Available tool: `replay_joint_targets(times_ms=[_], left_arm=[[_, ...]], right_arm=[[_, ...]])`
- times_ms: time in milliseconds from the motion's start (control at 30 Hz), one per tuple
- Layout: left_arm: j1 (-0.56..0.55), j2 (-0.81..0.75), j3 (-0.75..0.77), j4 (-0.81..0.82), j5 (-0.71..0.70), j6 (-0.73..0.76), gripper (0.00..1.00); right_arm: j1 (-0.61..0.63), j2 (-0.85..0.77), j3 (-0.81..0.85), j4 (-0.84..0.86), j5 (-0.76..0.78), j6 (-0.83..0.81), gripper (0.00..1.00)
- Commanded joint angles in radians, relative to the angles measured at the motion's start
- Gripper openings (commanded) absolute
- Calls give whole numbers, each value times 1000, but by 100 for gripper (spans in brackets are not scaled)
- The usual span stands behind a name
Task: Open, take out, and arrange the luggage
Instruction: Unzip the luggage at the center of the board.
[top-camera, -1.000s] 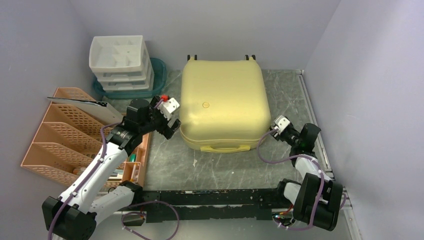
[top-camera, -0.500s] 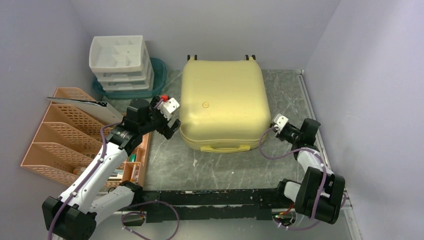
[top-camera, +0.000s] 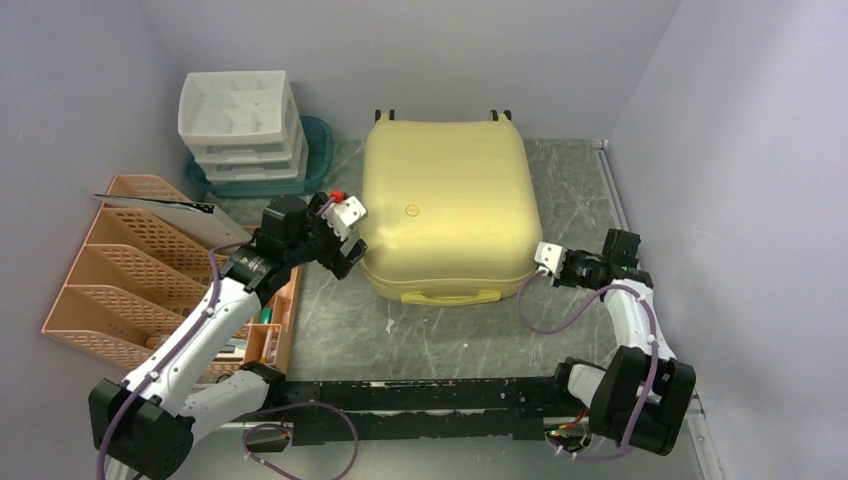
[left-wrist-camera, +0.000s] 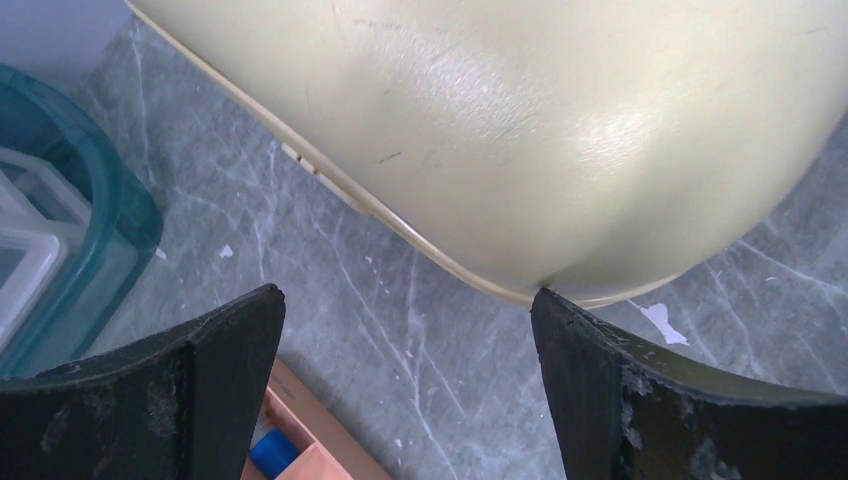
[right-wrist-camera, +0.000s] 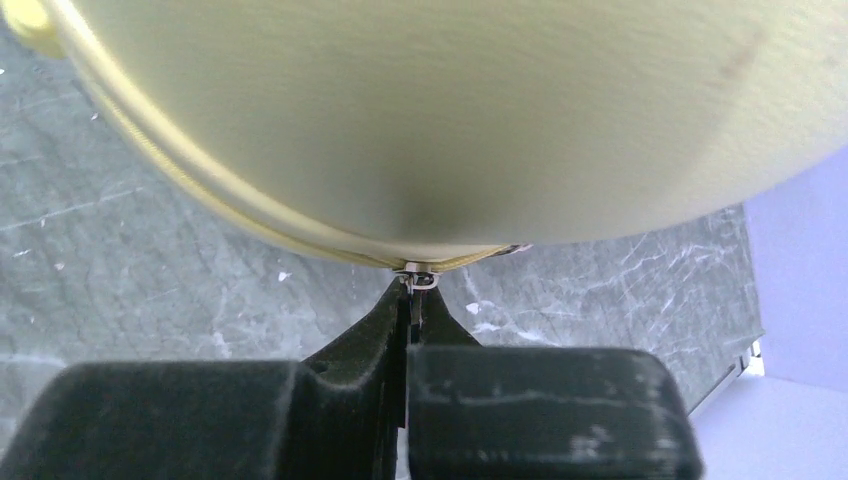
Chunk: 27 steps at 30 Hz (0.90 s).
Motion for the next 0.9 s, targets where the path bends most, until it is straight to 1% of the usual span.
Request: replay_joint_targets(times_ms=[0,200,300,500,600,667,767,867], left_arm=[[-25,36,10,56,-52,-30,99],[-43,78,8,70,-41,-58,99],[-55,104,6,76,-18,-65,99],[-137,185,42,55,3,-42,99],[-196,246,69,40,-1,-26,99],[-243,288,91,39,-8,-19,99],[-310,359,149,37,-20,-19,99],[-372,430,210,33,-43,-25,99]], right_arm=[[-1,-35,-17,-313,36,-159,0],[-1,-96,17,-476,32,-235,0],[-2,-110,37,-583,43,-312,0],[-1,-179,58,-637,-10,-293,0],[-1,-235,72,-606,-54,-221,0],[-2,-227,102,-559,-60,-132,0],[-3,-185,122,-410,0,50,0],[-26,-156,84,-276,69,122,0]])
